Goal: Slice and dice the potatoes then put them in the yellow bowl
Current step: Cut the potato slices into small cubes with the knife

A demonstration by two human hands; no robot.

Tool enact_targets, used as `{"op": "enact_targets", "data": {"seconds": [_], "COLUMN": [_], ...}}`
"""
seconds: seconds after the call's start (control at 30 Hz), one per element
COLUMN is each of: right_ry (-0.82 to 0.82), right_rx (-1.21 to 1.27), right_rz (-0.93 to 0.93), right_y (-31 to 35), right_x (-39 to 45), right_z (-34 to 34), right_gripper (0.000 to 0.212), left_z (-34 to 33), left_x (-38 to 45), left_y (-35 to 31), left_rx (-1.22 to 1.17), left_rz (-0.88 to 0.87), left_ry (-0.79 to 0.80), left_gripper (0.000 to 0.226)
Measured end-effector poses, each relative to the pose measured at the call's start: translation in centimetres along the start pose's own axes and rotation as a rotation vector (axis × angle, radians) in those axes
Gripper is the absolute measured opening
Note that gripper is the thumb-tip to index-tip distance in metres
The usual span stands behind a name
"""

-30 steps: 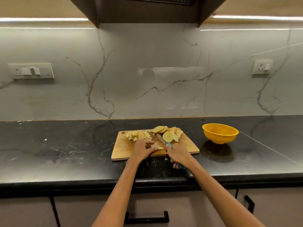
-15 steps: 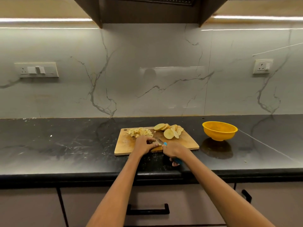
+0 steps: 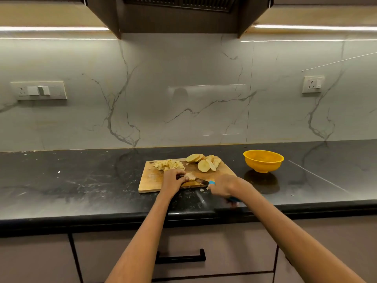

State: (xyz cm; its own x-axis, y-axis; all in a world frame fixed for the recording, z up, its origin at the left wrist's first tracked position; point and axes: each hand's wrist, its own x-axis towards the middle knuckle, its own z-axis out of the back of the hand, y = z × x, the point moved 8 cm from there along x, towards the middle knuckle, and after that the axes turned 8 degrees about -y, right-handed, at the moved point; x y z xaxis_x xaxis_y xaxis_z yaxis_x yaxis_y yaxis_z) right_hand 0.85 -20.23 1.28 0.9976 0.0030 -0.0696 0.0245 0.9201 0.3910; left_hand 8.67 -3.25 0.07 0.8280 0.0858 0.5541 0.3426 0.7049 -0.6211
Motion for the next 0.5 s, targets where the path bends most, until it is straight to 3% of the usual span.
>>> {"op": "enact_targets", "data": {"seconds": [0.17, 0.5], "right_ry": [-0.169, -0.074], "right_rx": [0.108, 0.094], "right_rz": [0.094, 0.102], "right_y": [1.6, 2.6], "right_x": [1.6, 2.7], "right_z": [-0.4, -2.8], "right_gripper": [0.041, 0.042], "left_z": [0.1, -0.1], "left_x": [-0.2, 0.4], "left_y": [-0.1, 0.4], "left_rx": [-0.017, -0.007], "left_rz": [-0.003, 0.004], "left_ry": [-0.026, -0.023], "left_gripper": [0.023, 0.025]}}
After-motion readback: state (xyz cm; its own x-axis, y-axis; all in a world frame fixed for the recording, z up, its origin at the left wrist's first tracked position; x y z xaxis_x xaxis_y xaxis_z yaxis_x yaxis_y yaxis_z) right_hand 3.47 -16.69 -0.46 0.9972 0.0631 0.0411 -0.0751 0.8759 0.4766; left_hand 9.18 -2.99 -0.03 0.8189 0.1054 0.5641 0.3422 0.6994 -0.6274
